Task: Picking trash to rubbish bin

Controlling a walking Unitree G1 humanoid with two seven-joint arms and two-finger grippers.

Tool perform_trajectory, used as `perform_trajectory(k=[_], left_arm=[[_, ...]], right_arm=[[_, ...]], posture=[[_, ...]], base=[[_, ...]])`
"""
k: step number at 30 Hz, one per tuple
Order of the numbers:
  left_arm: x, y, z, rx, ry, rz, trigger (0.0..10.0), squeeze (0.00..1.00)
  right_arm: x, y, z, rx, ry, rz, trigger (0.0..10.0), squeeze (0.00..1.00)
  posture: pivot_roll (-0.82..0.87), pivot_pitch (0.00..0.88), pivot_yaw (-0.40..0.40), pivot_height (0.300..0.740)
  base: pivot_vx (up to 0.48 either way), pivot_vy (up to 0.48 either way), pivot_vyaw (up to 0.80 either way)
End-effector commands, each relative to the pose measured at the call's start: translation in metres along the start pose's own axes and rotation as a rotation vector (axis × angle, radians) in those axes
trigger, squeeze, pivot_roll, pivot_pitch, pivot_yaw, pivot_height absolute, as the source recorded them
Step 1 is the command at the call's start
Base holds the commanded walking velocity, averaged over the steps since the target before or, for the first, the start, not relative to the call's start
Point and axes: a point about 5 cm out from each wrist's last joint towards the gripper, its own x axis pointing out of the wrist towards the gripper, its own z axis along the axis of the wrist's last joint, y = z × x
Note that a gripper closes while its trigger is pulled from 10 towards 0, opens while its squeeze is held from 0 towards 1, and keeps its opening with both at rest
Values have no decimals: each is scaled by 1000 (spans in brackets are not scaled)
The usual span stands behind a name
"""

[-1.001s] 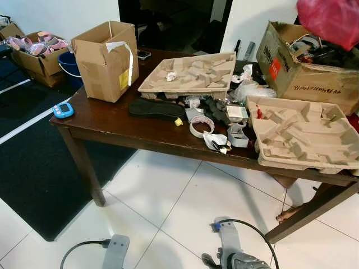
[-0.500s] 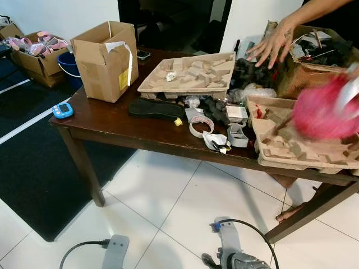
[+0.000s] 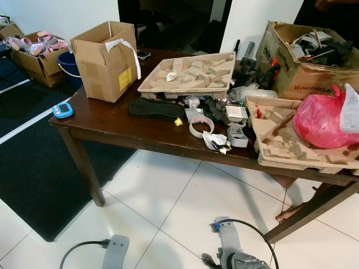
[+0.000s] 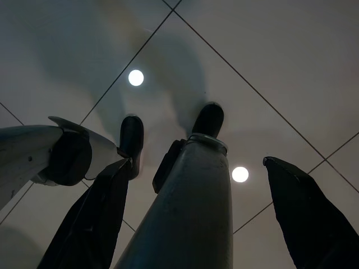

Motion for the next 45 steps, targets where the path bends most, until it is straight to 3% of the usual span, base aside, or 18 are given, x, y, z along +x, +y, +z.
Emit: perform_trajectory(k=[1,45], left_arm=[[0,-2,-7,2,28,-5,10000,0],[0,-5,-6,-3,20,-15,10000,0]], right_arm=[[0,1,-3,-3,15,-2,10000,0],[0,-1,-4,7,16,-2,10000,0]], posture=[[60,42,-34,740],[55,56,-31,740]], base=[[0,0,0],[0,0,0]])
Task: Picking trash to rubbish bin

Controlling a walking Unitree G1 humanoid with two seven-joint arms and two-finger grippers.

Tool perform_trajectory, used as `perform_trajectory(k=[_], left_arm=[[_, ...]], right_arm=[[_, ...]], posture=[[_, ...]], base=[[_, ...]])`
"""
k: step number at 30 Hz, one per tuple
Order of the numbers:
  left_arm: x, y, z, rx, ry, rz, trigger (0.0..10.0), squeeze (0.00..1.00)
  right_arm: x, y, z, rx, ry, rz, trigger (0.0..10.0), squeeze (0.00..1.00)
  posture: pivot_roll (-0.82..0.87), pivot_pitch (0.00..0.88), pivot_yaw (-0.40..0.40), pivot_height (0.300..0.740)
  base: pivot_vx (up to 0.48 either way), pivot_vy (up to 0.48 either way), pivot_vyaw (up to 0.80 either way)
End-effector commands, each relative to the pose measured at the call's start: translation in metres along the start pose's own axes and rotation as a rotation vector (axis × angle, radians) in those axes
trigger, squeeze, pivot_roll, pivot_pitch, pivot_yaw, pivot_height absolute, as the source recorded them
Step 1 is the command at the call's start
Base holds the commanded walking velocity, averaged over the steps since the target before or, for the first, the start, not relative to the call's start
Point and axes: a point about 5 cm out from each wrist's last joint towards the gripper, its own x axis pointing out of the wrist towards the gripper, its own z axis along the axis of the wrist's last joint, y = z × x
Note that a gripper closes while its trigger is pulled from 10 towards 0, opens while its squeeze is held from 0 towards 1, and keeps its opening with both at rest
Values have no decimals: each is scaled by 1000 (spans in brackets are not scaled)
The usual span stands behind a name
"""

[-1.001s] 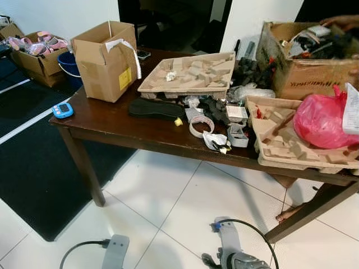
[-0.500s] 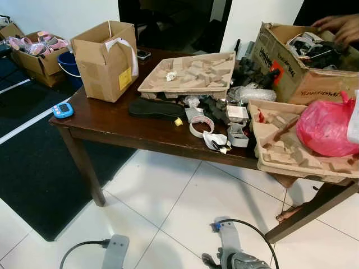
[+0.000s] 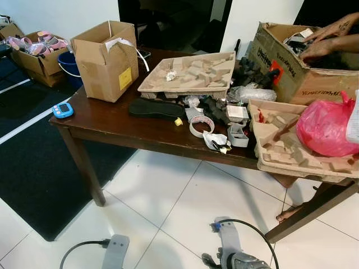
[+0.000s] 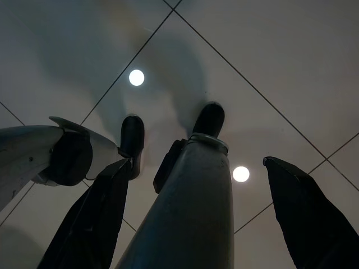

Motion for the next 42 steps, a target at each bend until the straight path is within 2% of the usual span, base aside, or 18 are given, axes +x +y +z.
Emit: perform_trajectory(k=[1,42], left_arm=[[0,-3,-6,-1,22,-9,10000,0],[0,-2,-6,2,22,-9,10000,0]], right_arm=[[0,-1,-4,4,17,-2,10000,0],[0,0,-6,2,22,-6,10000,0]], posture=[[55,56,-31,740],[56,50,-32,740]], base=[[0,0,0],[0,0,0]])
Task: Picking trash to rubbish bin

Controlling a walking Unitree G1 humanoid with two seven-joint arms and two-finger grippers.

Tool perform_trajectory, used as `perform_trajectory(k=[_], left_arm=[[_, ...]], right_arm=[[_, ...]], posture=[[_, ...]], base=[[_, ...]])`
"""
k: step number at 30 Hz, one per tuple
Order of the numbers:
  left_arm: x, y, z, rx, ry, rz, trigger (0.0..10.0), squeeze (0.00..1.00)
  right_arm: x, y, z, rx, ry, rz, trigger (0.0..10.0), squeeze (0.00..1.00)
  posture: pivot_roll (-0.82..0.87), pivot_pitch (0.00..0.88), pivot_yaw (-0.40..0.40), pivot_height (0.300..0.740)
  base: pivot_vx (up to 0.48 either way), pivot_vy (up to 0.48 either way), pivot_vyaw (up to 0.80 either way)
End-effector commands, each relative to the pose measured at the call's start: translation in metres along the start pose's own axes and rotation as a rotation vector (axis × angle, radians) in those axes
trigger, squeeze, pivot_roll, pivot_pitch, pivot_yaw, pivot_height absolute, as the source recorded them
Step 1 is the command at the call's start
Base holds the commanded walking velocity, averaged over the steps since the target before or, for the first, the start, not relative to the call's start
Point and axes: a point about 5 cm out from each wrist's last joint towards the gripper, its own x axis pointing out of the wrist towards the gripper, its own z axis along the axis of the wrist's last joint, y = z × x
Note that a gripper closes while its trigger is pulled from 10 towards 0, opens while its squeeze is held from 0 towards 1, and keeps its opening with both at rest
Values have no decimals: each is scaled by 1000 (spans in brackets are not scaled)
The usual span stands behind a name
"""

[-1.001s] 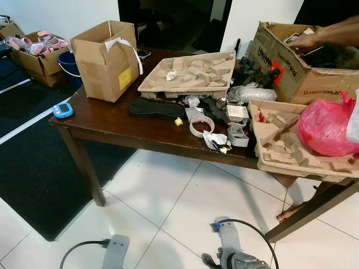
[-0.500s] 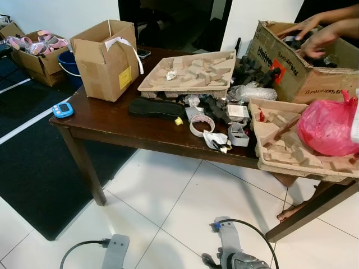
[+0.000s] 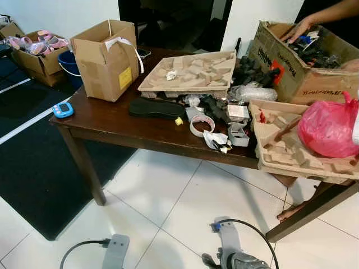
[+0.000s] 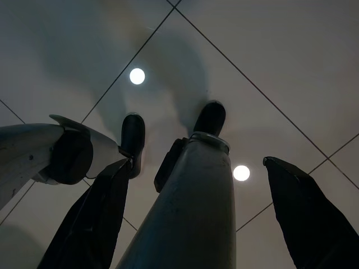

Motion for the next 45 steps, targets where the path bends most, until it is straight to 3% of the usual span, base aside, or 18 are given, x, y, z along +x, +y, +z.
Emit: perform_trajectory(k=[1,12,16,18,20,22,25,27,28,29,31,33,35,38,42,45], left_arm=[[0,-3,-6,0,24,-9,10000,0],[0,-3,-7,1,24,-10,10000,0],[0,-4,-8,44,33,-27,10000,0],[-1,-3,-8,57,36,-25,10000,0],[-1,0,-8,58,35,-17,10000,0],[-1,1,-7,53,30,-16,10000,0],[-1,2,-2,37,19,-11,10000,0],[1,-2,2,38,13,-13,10000,0],[1,-2,2,38,13,-13,10000,0],[2,-3,5,53,5,-7,10000,0],[2,-3,9,55,-4,-12,10000,0],[1,0,11,56,-2,-20,10000,0],[1,3,11,58,2,-17,10000,0],[1,7,16,41,-19,-1,10000,0],[1,9,50,112,-125,0,10000,0],[1,11,58,146,-135,8,10000,0]], right_arm=[[0,0,-6,5,20,-5,10000,0],[-1,-1,-7,16,20,-6,10000,0],[-1,-4,-7,50,5,-14,10000,0],[-2,-5,-5,105,-15,-20,10000,0],[-2,-9,4,216,-69,-34,10000,0],[-2,-9,9,232,-90,-38,10000,0],[0,1,8,182,-74,-5,10000,0],[3,15,-2,92,-24,47,10000,0],[3,15,-2,92,-24,47,10000,0],[4,21,-8,24,5,73,10000,0],[4,18,-6,32,-5,62,10000,0],[1,6,-3,114,-35,13,10000,0],[1,5,-5,133,-37,12,10000,0],[1,9,-13,130,-20,25,10000,0],[2,20,-22,104,11,60,10000,0],[2,21,-28,80,32,65,10000,0]], posture=[[56,50,-32,740],[54,56,-29,740],[31,66,-12,740],[22,72,-8,740],[12,65,-5,740],[10,53,-7,740],[5,33,-24,740],[12,26,-22,740],[12,26,-22,740],[-11,40,-2,740],[-20,43,2,740],[-31,42,7,740],[-35,43,10,740],[-33,52,10,740],[11,70,-13,740],[20,71,-16,740]], base=[[0,0,0],[0,0,0],[0,0,0],[0,0,0],[0,0,0],[0,0,0],[0,0,0],[0,0,0],[0,0,0],[0,0,0],[0,0,0],[0,0,0],[0,0,0],[0,0,0],[0,0,0],[0,0,0]])
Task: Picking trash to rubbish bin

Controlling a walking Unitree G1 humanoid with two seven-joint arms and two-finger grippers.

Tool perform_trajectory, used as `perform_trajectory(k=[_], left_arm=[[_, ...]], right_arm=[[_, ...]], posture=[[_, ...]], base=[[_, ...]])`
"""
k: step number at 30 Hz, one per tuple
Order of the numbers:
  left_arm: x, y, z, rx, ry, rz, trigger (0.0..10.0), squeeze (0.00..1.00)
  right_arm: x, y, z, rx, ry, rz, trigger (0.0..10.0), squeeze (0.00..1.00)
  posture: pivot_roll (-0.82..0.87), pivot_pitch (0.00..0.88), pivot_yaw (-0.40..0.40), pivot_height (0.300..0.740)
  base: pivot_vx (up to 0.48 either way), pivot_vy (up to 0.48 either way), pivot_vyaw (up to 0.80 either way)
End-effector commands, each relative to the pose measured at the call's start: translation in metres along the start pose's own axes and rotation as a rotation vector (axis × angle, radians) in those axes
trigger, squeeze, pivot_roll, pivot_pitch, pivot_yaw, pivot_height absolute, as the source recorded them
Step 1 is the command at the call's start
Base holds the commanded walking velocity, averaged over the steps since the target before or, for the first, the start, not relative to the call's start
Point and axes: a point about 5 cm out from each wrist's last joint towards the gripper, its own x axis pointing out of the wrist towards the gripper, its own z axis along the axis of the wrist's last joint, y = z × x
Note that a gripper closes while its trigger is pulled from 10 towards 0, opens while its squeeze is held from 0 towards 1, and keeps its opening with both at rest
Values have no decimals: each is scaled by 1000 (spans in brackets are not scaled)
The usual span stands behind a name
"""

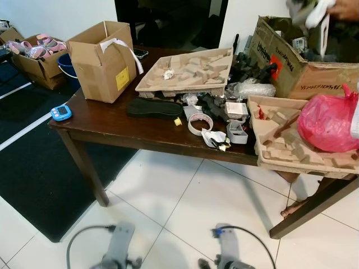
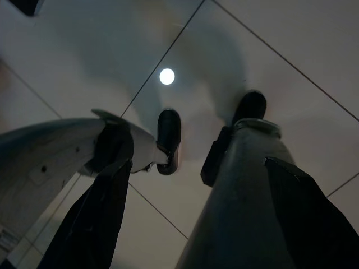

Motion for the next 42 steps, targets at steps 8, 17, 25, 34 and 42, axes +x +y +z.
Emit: perform_trajectory(k=[8,17,25,34,42], left_arm=[[-11,15,-31,-23,106,0,10000,0],[-16,19,-44,-64,108,63,10000,0],[-18,22,-50,-173,105,107,10000,0],[-17,21,-49,-171,102,106,10000,0],[-17,21,-47,-173,95,108,10000,0]], right_arm=[[-1,-2,-4,32,-2,-10,10000,0],[2,7,-2,-27,28,44,10000,0],[2,14,-9,-210,107,112,10000,0],[2,14,-15,-154,107,98,10000,0],[0,11,-20,-149,116,80,10000,0]], posture=[[-7,76,11,740],[90,61,-35,740],[114,39,-59,740],[118,58,-53,740],[116,72,-48,740]], base=[[0,0,0],[0,0,0],[0,0,0],[0,0,0],[0,0,0]])
